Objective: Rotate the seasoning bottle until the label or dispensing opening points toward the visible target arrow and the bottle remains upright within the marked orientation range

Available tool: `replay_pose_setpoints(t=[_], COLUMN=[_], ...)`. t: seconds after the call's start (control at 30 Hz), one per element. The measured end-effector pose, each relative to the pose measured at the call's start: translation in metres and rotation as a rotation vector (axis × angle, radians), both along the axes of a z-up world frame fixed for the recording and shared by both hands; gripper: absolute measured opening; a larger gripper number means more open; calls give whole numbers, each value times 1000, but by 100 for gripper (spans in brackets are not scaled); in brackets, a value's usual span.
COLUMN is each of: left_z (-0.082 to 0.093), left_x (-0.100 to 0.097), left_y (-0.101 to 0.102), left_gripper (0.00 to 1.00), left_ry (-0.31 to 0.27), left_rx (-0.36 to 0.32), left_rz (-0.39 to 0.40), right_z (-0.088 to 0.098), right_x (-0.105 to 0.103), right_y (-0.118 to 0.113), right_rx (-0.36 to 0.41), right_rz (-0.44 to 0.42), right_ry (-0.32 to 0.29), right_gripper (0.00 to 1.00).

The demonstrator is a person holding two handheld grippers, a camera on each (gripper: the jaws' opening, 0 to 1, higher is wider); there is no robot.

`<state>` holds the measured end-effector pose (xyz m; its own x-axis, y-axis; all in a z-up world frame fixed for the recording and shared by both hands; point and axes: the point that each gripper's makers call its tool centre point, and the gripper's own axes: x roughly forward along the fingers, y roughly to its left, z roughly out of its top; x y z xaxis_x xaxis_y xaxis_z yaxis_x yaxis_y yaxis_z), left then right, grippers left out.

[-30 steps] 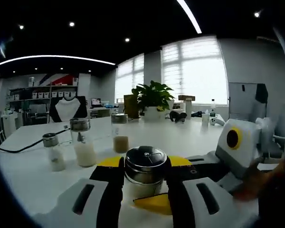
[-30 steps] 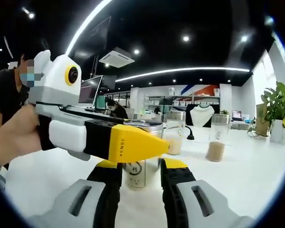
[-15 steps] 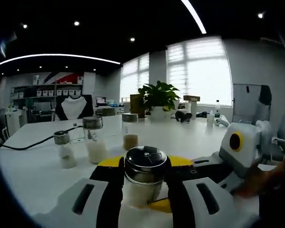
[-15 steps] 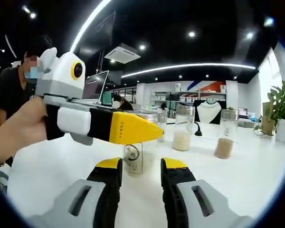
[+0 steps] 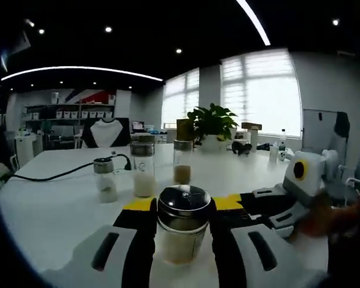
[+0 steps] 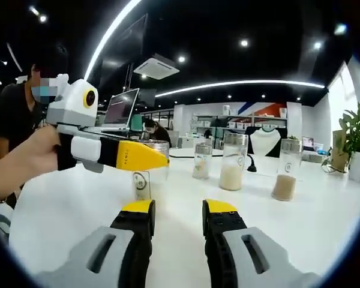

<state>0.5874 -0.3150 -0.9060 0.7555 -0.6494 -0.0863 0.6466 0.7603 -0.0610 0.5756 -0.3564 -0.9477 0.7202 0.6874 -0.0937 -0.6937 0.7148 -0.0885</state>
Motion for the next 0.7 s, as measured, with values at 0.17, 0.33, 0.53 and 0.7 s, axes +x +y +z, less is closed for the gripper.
replay_pose_setpoints(t=[0.17, 0.33, 0.53, 0.7], left_z=[-6, -9, -7, -6], left_x=[-4, -8, -12, -15], left_y=[10, 19, 26, 34], left_gripper=[36, 36, 36, 37], left_ry=[10, 16, 8, 2], left_rx=[28, 35, 18, 7], left_rz=[10, 18, 6, 1], right_z=[-1, -2, -2, -2], right_x=[1, 1, 0, 1], right_y=[-1, -1, 0, -2], right_rx=[-2, -3, -8, -6], right_rz=[-4, -6, -4, -11], right_ry=[4, 5, 4, 4], right_gripper=[29, 29, 29, 29])
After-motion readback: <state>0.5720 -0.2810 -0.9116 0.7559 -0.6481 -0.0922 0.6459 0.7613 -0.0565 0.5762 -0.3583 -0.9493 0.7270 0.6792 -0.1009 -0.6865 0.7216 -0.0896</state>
